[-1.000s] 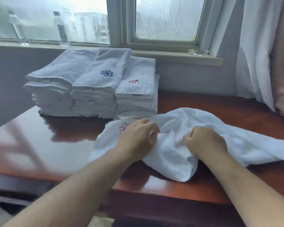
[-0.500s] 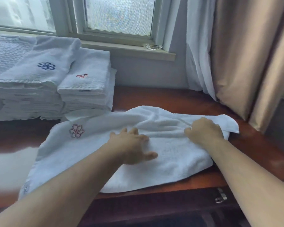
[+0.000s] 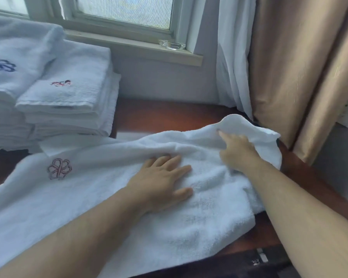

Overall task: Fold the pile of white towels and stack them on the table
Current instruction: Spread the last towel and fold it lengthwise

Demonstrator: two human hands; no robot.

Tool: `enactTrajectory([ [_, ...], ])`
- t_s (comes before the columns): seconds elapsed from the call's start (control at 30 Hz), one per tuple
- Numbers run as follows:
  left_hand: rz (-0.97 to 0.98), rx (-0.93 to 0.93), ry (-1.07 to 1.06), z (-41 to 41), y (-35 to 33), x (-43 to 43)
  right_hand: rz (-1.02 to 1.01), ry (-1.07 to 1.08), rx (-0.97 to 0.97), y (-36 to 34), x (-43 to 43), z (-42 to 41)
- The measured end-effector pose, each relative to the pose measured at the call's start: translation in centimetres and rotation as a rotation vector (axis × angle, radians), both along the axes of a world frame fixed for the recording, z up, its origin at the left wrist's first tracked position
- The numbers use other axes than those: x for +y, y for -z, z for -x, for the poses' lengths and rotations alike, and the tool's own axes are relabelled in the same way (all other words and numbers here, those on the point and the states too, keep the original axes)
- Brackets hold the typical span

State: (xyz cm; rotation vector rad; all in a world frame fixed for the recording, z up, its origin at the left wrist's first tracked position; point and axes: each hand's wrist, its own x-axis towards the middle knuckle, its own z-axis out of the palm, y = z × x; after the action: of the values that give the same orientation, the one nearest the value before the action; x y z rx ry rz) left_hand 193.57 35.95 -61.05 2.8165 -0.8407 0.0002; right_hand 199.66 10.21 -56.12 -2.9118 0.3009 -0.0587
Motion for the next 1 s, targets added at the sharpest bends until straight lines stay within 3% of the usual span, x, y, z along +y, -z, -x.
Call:
enactTrajectory([
  [0.07,-0.015,0.017,-0.032,0.2,0.1,-0.1,-0.121,-0.157,0.083,1.2,0.3,-0.7],
  [0.1,-0.014,0.022,-0.044,0.2,0.1,-0.1,-0.228,-0.144,0.035,1.6,0.2,-0.8],
  [0.17,-0.005,0.028,-0.055,-0.1,0.0,-0.1,-0.318,0.007,-0.253,1.9,-0.6,-0.3],
  [0.23,-0.003,0.026,-0.049,-0.2,-0.1,-0.1,-0.206,0.255,-0.5,1.1,-2.4,1.0],
  [0.27,-0.006,0.021,-0.043,-0.2,-0.1,-0.1,-0.183,0.372,-0.524,0.6,-3.6,2.0],
  [0.4,-0.089,0.06,-0.069,-0.2,-1.0,-0.6,-0.239,0.488,-0.232,0.1,-6.8,6.8],
  [0.47,-0.142,-0.019,-0.074,-0.3,-2.0,-2.3,-0.232,0.537,-0.176,0.6,-7.3,8.9],
  [0.53,-0.016,-0.075,-0.032,0.4,-2.3,-4.4,-0.469,0.621,-0.174,0.9,-7.7,10.1],
  [0.6,0.144,0.026,0.06,1.9,-1.8,-5.8,-0.789,0.599,-0.122,0.8,-7.5,10.5],
  [0.67,0.169,0.041,0.119,2.9,-0.6,-6.2,-0.91,0.411,-0.071,0.7,-6.8,10.3],
  [0.73,0.248,0.006,0.098,2.7,0.1,-5.9,-1.007,0.208,-0.152,0.9,-5.7,10.0],
  [0.8,0.352,0.01,0.067,2.4,0.2,-5.3,-1.373,0.086,-0.192,1.2,-4.2,9.7],
  [0.87,0.4,0.026,0.046,2.2,0.2,-4.8,-1.809,0.034,-0.14,1.4,-3.2,9.4],
  [0.9,0.403,0.031,0.034,2.2,0.2,-4.6,-1.928,0.019,-0.089,1.5,-2.8,9.3],
  [1.0,0.406,0.038,0.023,2.4,0.2,-4.5,-1.919,-0.048,0.001,1.6,-1.1,8.9],
])
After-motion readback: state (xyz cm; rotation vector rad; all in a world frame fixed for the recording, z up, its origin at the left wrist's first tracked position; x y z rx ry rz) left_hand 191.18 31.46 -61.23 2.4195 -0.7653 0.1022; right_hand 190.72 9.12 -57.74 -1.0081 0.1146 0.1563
